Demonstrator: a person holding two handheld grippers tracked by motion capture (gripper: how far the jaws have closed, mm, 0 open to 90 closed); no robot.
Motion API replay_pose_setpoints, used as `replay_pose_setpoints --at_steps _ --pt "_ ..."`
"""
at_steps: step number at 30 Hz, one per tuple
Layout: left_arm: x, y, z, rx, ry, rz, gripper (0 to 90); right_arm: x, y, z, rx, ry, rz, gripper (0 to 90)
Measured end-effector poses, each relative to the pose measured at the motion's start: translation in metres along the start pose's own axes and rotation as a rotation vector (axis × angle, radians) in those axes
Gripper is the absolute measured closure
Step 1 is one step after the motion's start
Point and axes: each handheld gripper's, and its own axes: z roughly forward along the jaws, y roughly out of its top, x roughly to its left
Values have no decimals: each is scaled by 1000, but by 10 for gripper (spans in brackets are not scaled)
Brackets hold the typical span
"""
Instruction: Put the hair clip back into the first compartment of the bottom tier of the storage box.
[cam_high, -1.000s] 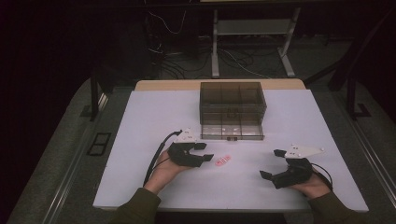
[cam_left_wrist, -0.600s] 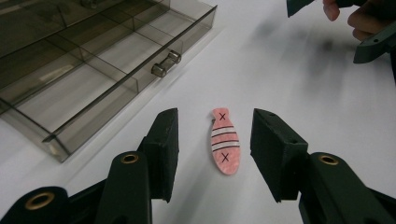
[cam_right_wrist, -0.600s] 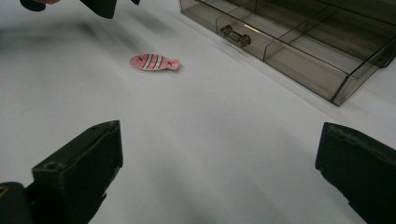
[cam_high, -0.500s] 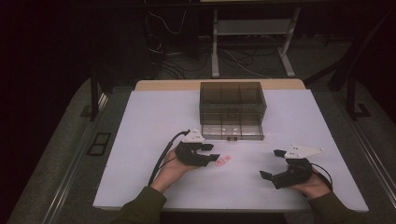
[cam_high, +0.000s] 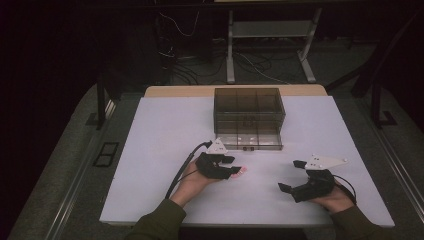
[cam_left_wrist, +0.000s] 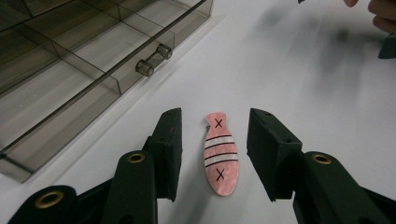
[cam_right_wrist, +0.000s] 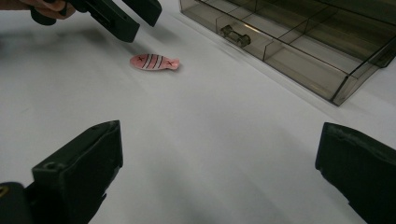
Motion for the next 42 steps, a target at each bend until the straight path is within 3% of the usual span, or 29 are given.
replay_pose_setpoints --at_steps 14,20,29,34,42 --pt "-9 -2 18 47 16 18 553 0 0 0 0 0 -2 2" --pt "-11 -4 23 69 31 48 570 0 0 0 0 1 -1 2" --pt "-10 -5 23 84 44 66 593 0 0 0 1 0 -1 2" --pt "-11 -6 23 86 43 49 617 0 0 0 1 0 -1 2" --pt "-12 -7 23 97 52 76 649 0 0 0 1 0 0 2"
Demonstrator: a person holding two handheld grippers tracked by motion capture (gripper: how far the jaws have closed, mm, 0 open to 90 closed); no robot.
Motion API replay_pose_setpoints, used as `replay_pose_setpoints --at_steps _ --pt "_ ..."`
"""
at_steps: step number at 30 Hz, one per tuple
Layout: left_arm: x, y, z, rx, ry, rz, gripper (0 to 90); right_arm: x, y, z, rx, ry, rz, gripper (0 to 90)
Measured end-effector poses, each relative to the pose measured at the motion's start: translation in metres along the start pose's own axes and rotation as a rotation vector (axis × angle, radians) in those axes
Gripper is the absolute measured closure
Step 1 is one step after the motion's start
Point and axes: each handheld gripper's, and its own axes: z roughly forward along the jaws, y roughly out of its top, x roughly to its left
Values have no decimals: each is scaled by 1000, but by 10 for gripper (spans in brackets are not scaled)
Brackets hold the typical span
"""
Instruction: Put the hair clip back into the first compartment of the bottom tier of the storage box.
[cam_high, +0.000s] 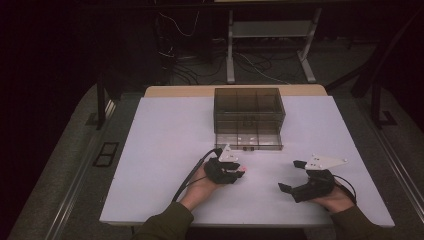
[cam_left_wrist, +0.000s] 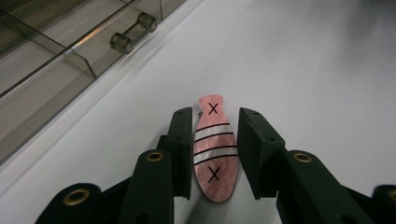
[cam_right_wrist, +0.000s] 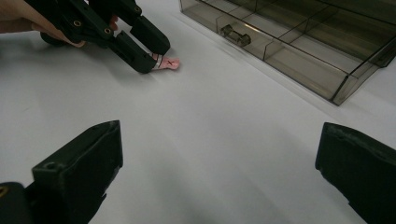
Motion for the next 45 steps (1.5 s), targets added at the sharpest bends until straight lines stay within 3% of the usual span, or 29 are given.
replay_pose_setpoints --at_steps 8,20,22,26,45 --pt "-1 0 0 7 3 6 665 0 0 0 0 0 0 2" --pt "2 1 -2 10 -15 -20 674 0 0 0 0 0 1 2" --pt "0 0 -2 -7 -20 -51 674 0 0 0 0 0 0 2" --pt "2 1 -6 -11 -25 -32 674 0 0 0 0 1 -1 2" --pt "9 2 -24 -48 -51 -60 674 1 0 0 1 4 -3 2"
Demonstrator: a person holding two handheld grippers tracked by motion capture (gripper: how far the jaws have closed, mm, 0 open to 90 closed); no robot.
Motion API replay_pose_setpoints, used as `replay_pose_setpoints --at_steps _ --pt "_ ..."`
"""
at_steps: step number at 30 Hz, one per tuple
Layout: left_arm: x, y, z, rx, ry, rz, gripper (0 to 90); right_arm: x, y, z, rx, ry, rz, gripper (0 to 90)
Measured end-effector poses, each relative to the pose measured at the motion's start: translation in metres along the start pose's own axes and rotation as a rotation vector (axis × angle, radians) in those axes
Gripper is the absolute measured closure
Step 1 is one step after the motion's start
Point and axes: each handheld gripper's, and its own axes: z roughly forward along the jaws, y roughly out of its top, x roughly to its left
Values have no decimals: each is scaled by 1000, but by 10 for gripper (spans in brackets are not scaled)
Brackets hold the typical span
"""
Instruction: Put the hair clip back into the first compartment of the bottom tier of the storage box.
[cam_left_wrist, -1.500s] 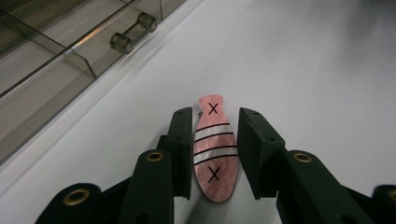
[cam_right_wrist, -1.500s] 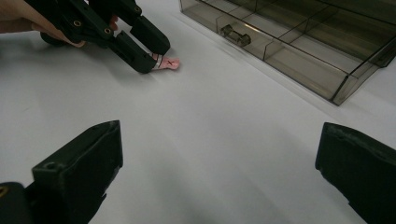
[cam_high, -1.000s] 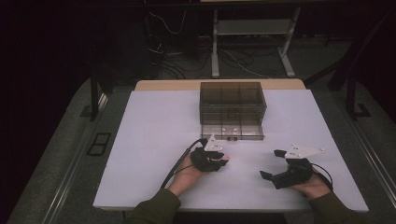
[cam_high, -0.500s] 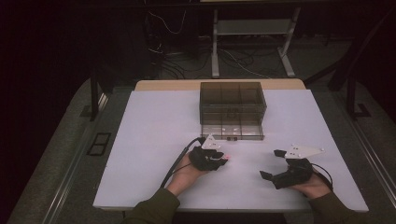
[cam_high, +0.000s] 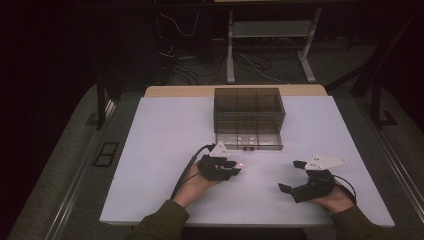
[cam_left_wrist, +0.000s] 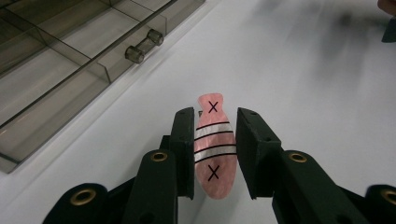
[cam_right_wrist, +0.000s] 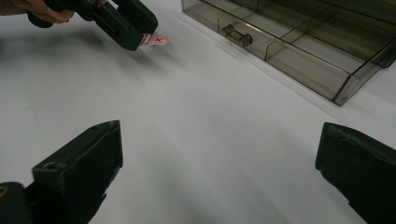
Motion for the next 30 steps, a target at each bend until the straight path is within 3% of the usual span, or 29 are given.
replay_pose_setpoints --at_steps 13,30 --pt "6 0 -11 -27 3 -35 673 1 0 1 0 -2 -2 2" --pt "15 0 -22 -40 17 -29 674 1 0 1 1 -4 0 2"
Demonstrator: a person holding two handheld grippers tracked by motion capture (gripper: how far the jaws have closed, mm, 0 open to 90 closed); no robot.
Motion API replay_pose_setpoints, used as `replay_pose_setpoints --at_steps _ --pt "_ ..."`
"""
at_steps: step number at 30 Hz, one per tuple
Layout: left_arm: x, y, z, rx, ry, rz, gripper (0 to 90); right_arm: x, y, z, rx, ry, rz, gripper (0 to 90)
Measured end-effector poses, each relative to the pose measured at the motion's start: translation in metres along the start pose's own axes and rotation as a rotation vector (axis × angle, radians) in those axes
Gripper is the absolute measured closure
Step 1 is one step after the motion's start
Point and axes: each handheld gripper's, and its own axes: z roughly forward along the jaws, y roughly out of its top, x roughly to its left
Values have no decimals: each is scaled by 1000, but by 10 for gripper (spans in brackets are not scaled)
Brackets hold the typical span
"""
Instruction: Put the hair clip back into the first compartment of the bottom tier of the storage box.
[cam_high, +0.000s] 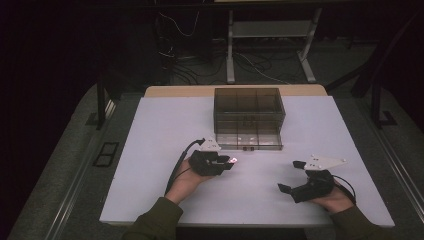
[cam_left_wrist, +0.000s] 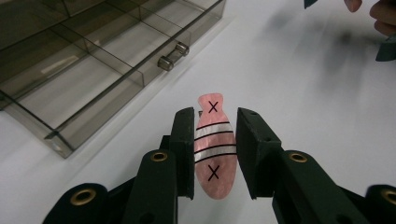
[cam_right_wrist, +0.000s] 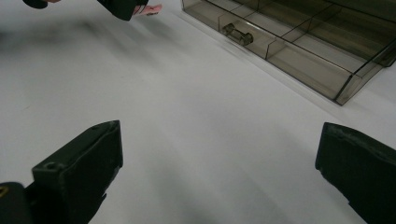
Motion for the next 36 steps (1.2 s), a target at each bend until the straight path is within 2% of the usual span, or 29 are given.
replay_pose_setpoints --at_steps 15,25,33,36 --pt "10 3 -8 -24 21 -13 673 0 0 0 1 -1 0 2" --pt "27 16 -10 -43 43 -2 673 0 0 0 3 -2 2 2" --pt "33 25 -8 -41 38 12 673 -1 0 0 4 -1 0 2" --pt "35 28 -7 -49 37 5 673 -1 0 0 4 -2 0 2"
